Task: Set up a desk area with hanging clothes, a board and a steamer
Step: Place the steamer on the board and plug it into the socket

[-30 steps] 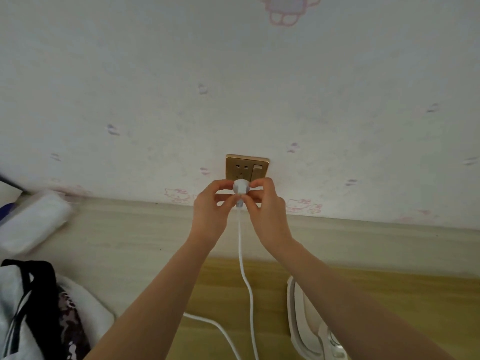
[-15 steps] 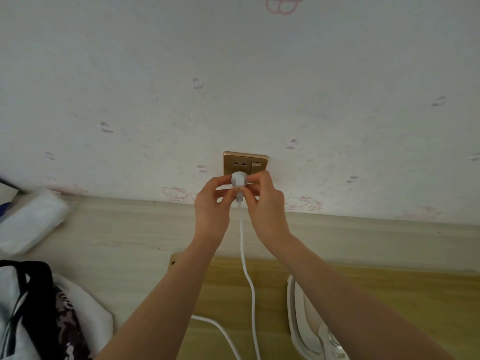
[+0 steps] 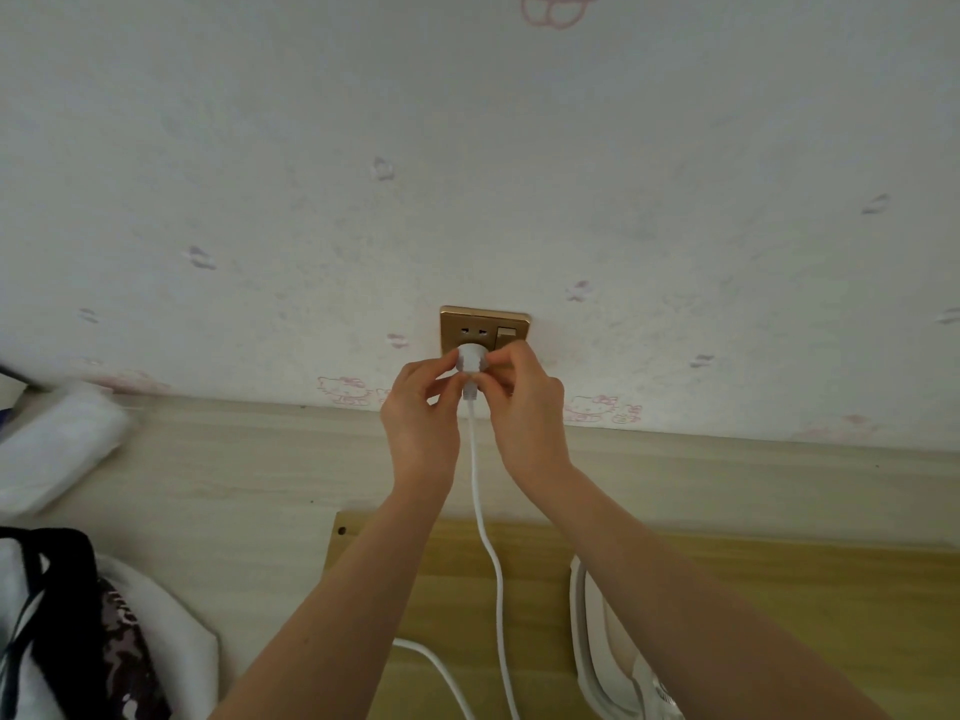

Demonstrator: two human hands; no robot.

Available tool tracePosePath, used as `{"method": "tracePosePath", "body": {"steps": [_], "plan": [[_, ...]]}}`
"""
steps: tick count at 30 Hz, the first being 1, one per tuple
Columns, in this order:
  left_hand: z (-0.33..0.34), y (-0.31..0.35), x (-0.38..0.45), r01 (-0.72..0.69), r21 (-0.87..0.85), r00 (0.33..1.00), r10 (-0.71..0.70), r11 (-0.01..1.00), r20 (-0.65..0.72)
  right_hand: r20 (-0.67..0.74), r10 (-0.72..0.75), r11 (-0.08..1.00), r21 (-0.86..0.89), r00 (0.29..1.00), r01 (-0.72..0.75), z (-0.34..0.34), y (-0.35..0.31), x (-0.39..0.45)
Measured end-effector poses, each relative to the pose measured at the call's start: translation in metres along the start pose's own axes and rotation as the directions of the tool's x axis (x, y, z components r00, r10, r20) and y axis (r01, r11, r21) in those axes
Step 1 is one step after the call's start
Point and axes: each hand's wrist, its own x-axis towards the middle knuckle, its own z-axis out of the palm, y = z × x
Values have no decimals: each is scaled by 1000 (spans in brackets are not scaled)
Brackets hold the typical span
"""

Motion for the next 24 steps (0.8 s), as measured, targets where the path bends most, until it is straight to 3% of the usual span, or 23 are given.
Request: {"method": "tracePosePath", "body": {"steps": [9, 16, 24], "plan": [[8, -1, -6, -19, 63, 999, 22, 998, -44, 21, 73, 996, -54, 997, -72, -3, -8, 3], [-6, 10, -3, -65, 226, 998, 68, 972, -6, 114, 67, 951, -306, 991, -29, -26, -20, -15], [-9, 18, -81, -189, 285, 971, 136, 940, 198, 165, 226, 868, -481, 960, -121, -99, -15, -90]]}}
